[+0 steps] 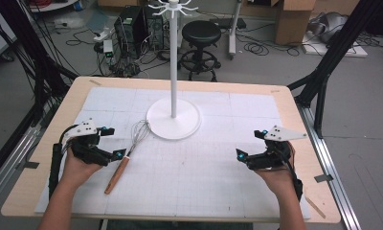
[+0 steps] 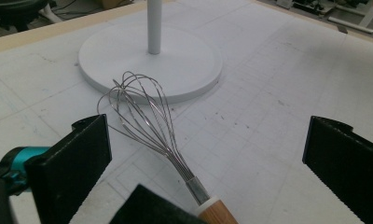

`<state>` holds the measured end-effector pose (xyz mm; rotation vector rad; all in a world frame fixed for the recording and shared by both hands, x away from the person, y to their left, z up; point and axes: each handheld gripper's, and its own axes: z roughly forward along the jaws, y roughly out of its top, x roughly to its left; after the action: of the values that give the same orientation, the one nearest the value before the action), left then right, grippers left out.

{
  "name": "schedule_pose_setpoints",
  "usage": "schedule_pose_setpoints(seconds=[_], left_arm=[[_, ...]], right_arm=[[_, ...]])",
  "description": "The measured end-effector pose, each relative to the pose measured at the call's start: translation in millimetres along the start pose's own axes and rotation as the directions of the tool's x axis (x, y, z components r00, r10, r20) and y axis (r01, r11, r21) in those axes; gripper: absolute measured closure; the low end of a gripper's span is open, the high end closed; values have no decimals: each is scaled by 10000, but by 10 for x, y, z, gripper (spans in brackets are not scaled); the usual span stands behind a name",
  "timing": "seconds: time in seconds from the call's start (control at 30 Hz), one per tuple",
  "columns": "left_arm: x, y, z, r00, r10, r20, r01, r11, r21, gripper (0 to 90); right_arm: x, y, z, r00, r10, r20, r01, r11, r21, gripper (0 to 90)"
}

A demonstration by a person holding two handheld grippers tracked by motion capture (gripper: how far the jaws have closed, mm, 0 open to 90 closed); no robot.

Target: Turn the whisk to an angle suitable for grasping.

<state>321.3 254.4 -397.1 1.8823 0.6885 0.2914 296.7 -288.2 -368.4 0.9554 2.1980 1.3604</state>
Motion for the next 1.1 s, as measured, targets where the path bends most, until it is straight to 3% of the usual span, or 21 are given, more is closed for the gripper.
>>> schedule_pose_setpoints(seconds=[0.13,0.47,0.57,0.7,0.73,0.83,1.1], left_arm=[[-17,-36,-52,9998,-140,-128,139,9998,-120,18],[-9,-120,16,9991,-312,-296,338,9953,911,18],[-2,-175,50,9984,-390,-406,446,9877,1498,19],[-6,-210,65,9986,-467,-252,504,9833,1749,55],[-15,-222,71,9985,-506,-188,531,9829,1765,122],[-41,-247,100,9980,-569,-268,612,9774,2022,131],[-109,-294,180,9978,-606,-251,653,9519,2994,273]], right_arm=[[-10,-9,9,10000,-16,30,16,10000,80,7],[-22,-17,24,9999,-32,123,29,9997,254,7],[-15,-18,35,9999,-94,120,91,9995,303,7],[-12,-19,52,9998,-165,149,159,9993,351,7],[-7,-20,58,9997,-168,197,160,9991,395,8],[-4,-20,51,9997,-154,192,146,9990,424,8],[-11,-14,37,9996,-161,227,153,9992,357,8]])
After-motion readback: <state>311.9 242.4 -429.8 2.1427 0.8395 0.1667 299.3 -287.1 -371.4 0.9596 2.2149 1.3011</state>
